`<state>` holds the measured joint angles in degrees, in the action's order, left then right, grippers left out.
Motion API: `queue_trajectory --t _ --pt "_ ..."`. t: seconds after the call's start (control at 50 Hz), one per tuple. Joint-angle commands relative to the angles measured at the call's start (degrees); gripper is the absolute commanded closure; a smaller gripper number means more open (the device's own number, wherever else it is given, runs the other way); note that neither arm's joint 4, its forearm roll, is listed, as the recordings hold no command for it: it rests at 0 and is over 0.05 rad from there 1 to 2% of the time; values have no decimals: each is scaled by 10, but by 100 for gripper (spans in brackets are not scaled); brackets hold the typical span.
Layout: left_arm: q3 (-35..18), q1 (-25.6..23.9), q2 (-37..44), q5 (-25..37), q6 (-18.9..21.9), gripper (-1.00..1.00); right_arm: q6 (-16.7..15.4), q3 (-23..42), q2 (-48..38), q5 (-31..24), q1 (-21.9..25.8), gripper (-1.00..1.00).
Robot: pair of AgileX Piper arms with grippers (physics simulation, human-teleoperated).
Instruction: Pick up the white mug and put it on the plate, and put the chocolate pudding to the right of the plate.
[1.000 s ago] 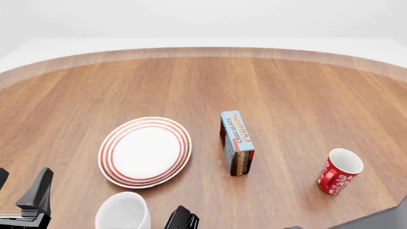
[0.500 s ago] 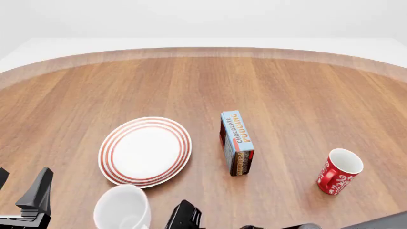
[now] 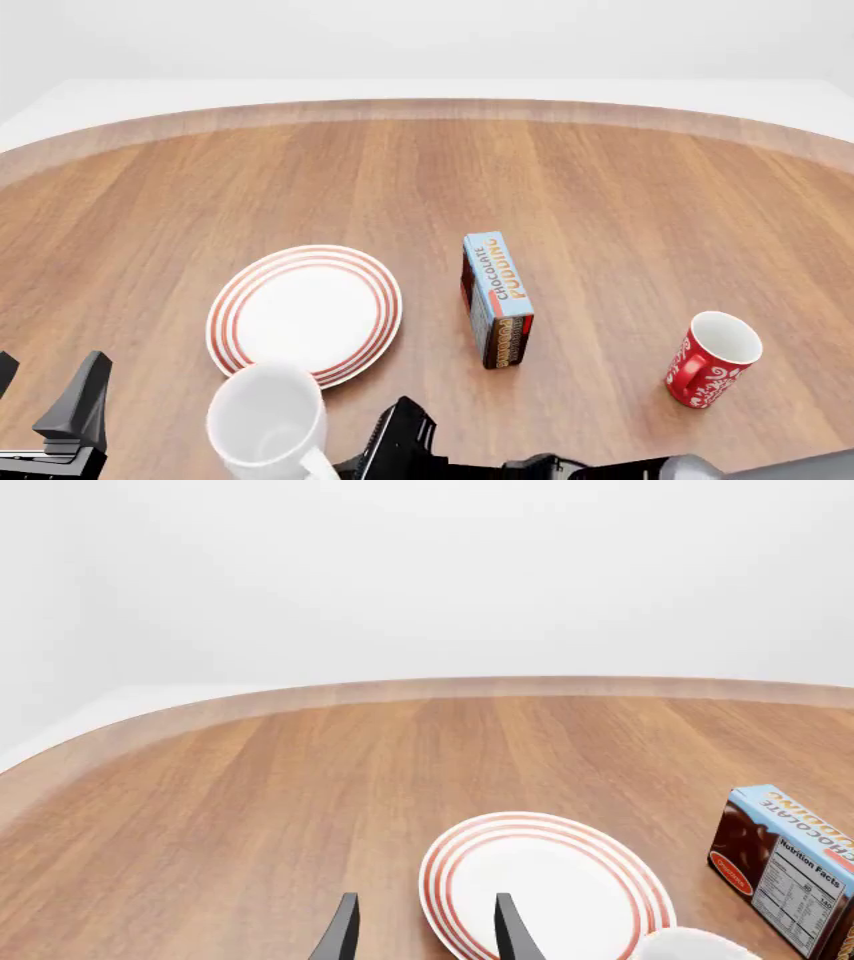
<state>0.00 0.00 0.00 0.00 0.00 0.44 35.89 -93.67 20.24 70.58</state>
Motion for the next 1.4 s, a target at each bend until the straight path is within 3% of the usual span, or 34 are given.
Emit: queue_trajectory --t 0.02,1.4 --pt "0 0 0 0 0 -100 -9 1 19 -7 -12 100" --pt "0 0 0 0 0 -100 -41 66 42 -31 -94 100"
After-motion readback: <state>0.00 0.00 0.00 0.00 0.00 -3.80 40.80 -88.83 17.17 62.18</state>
